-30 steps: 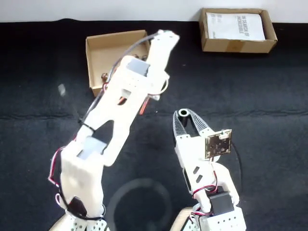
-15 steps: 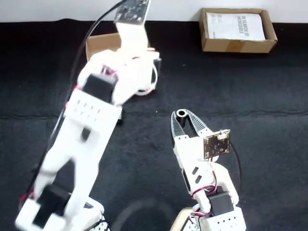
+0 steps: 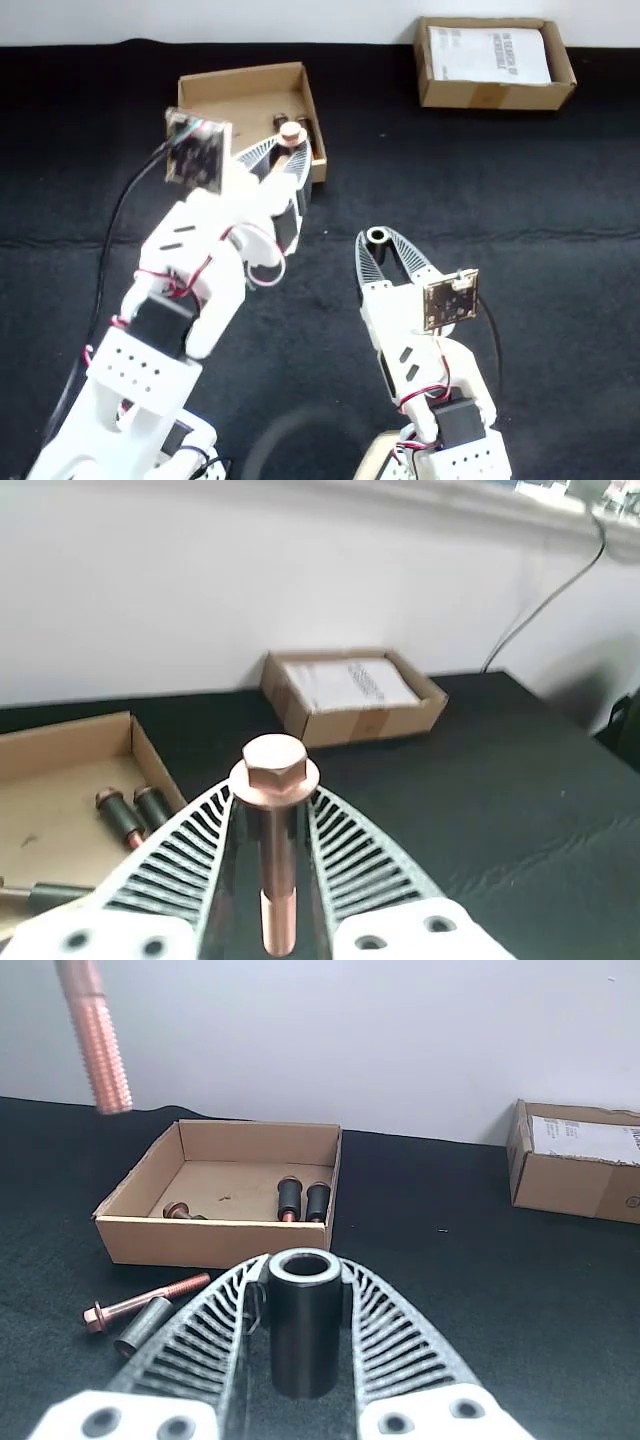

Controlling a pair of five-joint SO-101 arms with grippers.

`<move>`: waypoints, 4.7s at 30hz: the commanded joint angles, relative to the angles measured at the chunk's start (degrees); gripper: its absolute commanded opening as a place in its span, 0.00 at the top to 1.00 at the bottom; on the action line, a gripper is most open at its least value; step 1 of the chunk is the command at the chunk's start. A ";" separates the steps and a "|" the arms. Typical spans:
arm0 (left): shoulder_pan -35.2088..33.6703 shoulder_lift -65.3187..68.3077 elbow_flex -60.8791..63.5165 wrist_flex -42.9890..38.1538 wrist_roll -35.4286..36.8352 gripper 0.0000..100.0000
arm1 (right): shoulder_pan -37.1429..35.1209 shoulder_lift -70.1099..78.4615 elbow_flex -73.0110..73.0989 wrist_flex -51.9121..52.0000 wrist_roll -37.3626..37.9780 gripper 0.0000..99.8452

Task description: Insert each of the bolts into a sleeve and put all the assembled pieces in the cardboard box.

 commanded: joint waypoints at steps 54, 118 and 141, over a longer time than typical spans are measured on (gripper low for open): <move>13.76 -4.62 14.90 -4.84 -0.88 0.99 | -9.71 -1.01 8.04 -0.22 0.44 0.99; -15.78 -49.19 22.29 43.78 -7.74 0.99 | -4.44 -0.57 -1.27 5.14 0.35 0.99; -36.26 -49.19 50.15 27.78 -7.38 0.99 | -4.26 36.00 -39.52 10.51 0.18 0.99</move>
